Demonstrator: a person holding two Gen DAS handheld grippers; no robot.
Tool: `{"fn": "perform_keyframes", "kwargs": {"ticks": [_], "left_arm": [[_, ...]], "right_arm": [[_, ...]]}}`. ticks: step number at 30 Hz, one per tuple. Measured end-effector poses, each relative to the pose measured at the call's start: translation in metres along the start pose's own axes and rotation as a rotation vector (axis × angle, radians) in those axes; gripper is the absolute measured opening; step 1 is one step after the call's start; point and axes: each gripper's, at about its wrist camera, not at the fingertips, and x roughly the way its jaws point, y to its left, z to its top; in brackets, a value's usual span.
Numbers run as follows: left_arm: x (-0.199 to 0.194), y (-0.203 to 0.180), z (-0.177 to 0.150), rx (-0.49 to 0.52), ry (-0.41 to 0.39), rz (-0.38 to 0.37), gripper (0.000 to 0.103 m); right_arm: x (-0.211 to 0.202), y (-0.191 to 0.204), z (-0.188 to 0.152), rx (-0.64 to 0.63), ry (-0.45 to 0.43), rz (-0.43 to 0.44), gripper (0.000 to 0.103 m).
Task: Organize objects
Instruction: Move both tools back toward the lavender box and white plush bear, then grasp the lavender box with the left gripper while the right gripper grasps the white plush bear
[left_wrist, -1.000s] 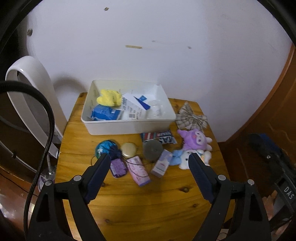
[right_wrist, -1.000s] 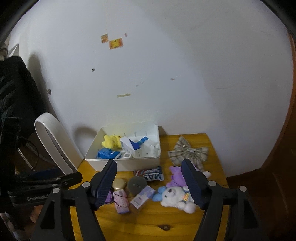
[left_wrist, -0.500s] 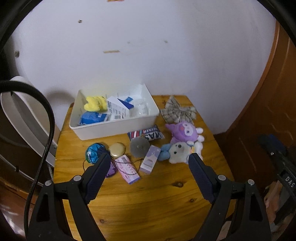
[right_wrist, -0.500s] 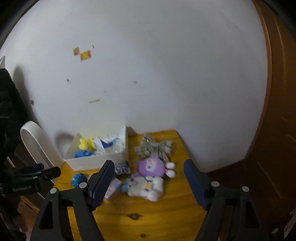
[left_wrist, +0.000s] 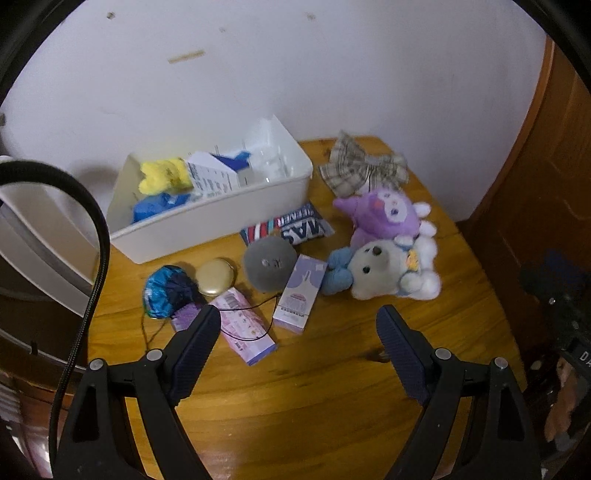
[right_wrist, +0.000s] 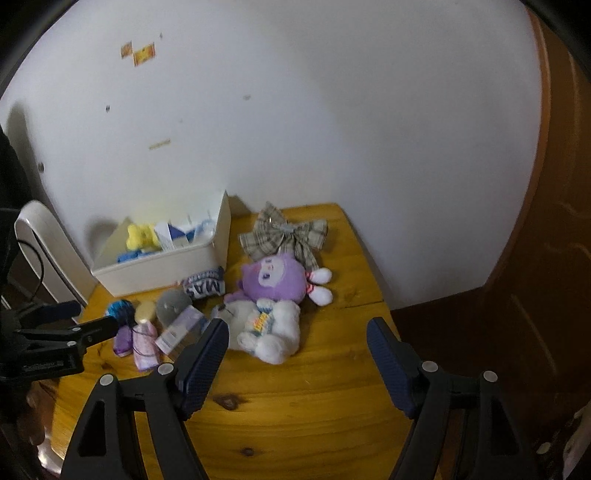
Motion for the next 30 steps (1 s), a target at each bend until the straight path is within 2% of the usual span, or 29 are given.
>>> {"fn": "perform_keyframes", "kwargs": {"ticks": [10,16,20,25,30], "left_arm": [[0.073,0.006,0.000,-0.020,0.111,-0.009,0.088],[0.099,0.006,0.004,-0.002,0.145,-0.014,0.087],[0.111,0.001,0.006,0.034,0.159,-0.018,0.087],[0.120,-0.003,0.008,0.059,0.162,-0.009,0.087],[0.128,-0.004,0.011,0.070,0.170,-0.018,0.084]], "right_arm": [[0.071,0.004,-0.012,-0.095,0.112,0.075,0.078],[0.108,0.008,-0.013,-0.084,0.176,0.137,0.078],[0.126,0.018,-0.011,-0.155,0.205,0.196,0.078],[0.143,0.036,-0.015,-0.303,0.193,0.153,0.078],[0.153,0.041,-0.016,-0.353,0.182,0.144,0.081]]}}
